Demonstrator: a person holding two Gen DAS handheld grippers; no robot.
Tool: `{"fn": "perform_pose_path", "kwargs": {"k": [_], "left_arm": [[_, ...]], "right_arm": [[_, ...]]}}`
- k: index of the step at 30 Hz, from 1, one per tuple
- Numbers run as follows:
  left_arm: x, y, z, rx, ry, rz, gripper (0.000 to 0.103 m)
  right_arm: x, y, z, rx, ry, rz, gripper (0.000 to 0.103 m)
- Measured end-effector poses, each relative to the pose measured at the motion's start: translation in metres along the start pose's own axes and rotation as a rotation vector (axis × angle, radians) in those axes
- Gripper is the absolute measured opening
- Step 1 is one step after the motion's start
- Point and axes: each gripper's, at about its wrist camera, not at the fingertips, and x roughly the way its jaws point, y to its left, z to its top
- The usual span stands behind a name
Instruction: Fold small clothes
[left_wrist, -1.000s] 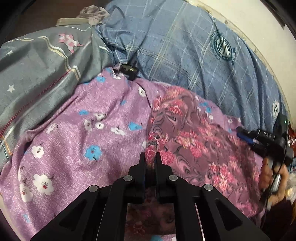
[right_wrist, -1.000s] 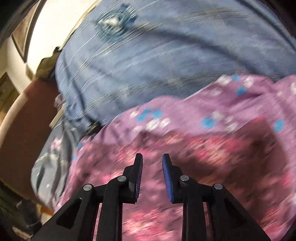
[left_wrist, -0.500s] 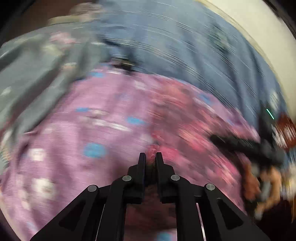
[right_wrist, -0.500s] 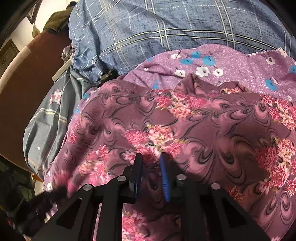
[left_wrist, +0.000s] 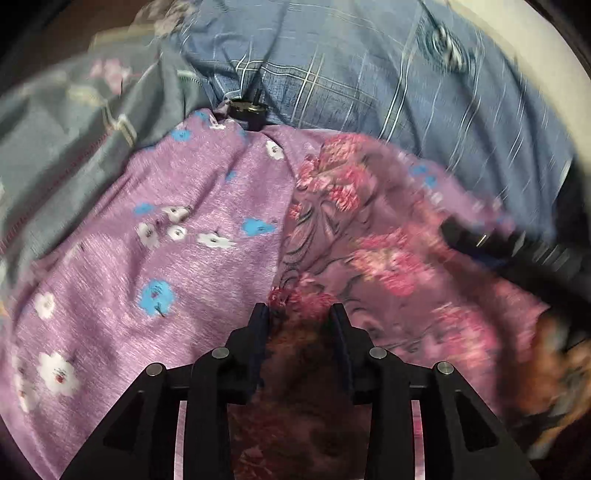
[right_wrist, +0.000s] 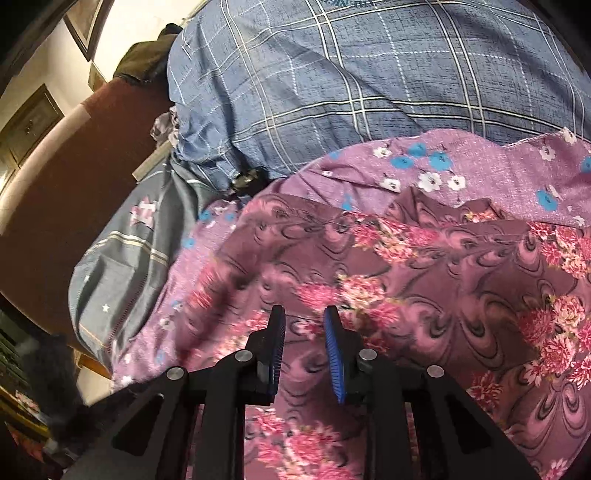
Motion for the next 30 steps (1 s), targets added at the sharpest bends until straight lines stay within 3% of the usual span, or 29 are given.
{"fn": "perform_pose_path", "kwargs": {"k": [5, 8, 9, 10, 11, 14, 17, 22, 26, 28, 30], "left_arm": [[0.002, 0.000, 0.006, -0.009, 0.002, 0.001, 0.034], [0.001, -0.006, 0.005, 0.016, -0.002, 0.005, 0.034], [0.003, -0.006, 0.005, 0.009, -0.002, -0.003, 0.033], [0.002, -0.004, 0.005, 0.001, -0.002, -0.011, 0.034], [0.001, -0.001, 0.005, -0.012, -0.002, -0.020, 0.034], [0.000, 0.007, 0.006, -0.045, 0.004, -0.049, 0.033], [-0.006, 0.017, 0.011, -0.087, -0.025, -0.069, 0.033], [-0.022, 0.025, 0.012, -0.106, -0.083, -0.050, 0.033], [-0.015, 0.026, 0.007, -0.105, -0.041, -0.034, 0.033], [0.005, 0.025, 0.004, -0.090, 0.045, -0.002, 0.035], [0.010, 0.030, 0.003, -0.127, 0.055, -0.027, 0.038]], "right_arm": [[0.025, 0.016, 0.012, 0.007, 0.023, 0.028, 0.024], [0.070, 0.019, 0.032, 0.080, 0.076, 0.027, 0.025], [0.095, 0.019, 0.040, 0.098, 0.131, 0.020, 0.026], [0.110, 0.017, 0.043, 0.105, 0.154, -0.016, 0.024], [0.121, 0.016, 0.048, 0.114, 0.141, -0.049, 0.024], [0.120, 0.017, 0.058, 0.130, 0.108, -0.033, 0.024], [0.095, 0.012, 0.051, 0.137, 0.061, 0.002, 0.027], [0.023, -0.006, 0.020, 0.108, 0.014, -0.047, 0.027], [-0.039, -0.025, -0.015, 0.110, -0.028, -0.119, 0.028], [-0.059, -0.039, -0.037, 0.153, -0.016, -0.169, 0.028], [-0.068, -0.054, -0.060, 0.205, 0.003, -0.232, 0.027]]}}
